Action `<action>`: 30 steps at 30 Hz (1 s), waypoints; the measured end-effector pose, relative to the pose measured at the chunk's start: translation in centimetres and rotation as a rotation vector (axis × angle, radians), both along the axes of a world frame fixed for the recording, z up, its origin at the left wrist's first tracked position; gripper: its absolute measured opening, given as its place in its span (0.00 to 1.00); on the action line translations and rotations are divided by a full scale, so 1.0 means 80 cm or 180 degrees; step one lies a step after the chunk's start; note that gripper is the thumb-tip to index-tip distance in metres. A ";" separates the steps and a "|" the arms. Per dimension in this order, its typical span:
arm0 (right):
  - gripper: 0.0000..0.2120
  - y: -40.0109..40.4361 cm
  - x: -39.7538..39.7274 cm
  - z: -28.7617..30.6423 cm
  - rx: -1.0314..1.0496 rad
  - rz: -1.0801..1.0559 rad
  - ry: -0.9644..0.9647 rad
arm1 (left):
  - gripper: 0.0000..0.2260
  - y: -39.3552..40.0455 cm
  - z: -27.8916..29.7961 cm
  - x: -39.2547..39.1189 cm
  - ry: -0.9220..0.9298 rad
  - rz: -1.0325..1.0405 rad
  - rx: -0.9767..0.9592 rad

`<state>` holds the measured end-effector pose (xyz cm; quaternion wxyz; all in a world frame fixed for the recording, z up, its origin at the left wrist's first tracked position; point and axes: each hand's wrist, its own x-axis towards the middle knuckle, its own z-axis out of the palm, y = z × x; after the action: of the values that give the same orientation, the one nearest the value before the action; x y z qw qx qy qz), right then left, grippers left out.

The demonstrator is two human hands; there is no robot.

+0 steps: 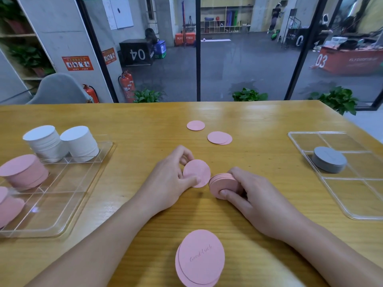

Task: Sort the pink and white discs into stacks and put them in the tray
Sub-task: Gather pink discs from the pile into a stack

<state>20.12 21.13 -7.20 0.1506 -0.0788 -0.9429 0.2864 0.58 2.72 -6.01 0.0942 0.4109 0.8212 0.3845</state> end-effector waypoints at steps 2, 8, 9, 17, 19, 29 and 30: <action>0.14 0.000 0.000 0.001 -0.0003 0.0009 -0.0017 | 0.10 0.000 0.001 -0.001 -0.0359 0.0035 0.0392; 0.14 0.001 0.001 0.001 0.0008 0.0019 -0.0039 | 0.10 -0.001 0.007 -0.004 -0.1161 0.0163 0.1259; 0.14 0.001 0.001 0.001 -0.0009 0.0020 -0.0034 | 0.08 -0.002 0.007 -0.005 -0.1057 0.0182 0.1202; 0.14 0.001 0.001 0.000 -0.0068 0.0000 -0.0002 | 0.10 -0.003 0.006 -0.004 -0.0834 0.0005 0.1071; 0.14 0.000 0.002 0.000 -0.0087 -0.0017 -0.0010 | 0.05 -0.003 0.005 -0.005 -0.0802 -0.0105 0.1108; 0.08 0.007 0.002 0.000 -0.0280 -0.0253 0.0249 | 0.04 0.008 0.003 0.014 -0.0969 -0.0773 0.0857; 0.08 0.006 0.002 0.001 -0.0313 -0.0223 0.0254 | 0.05 0.012 0.004 0.016 -0.1001 -0.0825 0.0855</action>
<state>20.31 21.62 -7.12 0.1940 -0.1075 -0.9176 0.3299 1.90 3.68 -5.71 0.2140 0.4568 0.6783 0.5342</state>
